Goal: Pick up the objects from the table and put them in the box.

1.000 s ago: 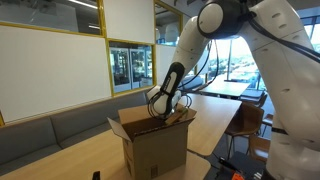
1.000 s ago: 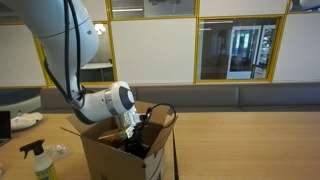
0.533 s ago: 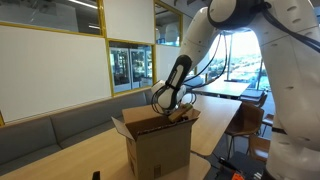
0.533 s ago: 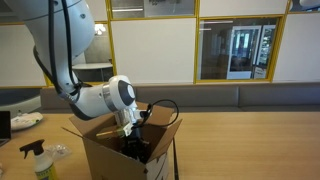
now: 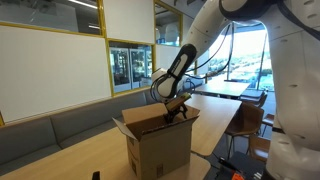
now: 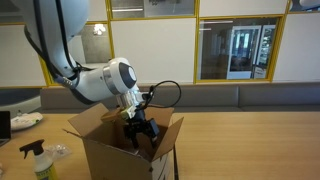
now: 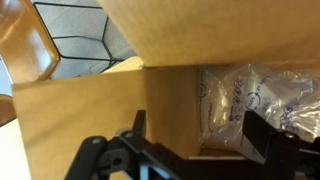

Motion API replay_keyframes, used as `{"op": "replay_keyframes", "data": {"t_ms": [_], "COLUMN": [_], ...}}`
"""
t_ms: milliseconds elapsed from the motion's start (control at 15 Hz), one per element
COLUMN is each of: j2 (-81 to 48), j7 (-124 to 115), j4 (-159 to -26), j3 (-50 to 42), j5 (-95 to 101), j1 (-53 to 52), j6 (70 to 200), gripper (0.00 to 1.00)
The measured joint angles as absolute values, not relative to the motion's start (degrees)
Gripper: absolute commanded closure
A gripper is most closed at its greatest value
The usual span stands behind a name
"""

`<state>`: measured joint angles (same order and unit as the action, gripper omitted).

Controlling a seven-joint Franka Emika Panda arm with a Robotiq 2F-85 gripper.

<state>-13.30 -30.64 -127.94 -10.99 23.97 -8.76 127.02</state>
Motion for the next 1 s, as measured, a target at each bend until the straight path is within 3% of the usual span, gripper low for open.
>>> {"op": "replay_keyframes", "data": {"t_ms": [1000], "j2": [-12.15], "j7": [-30.67], "j4": [-114.0], "j3": [-1.9], "j5": [26.57], "j1": [-9.85], "j6": [127.09], "gripper": [0.0]}}
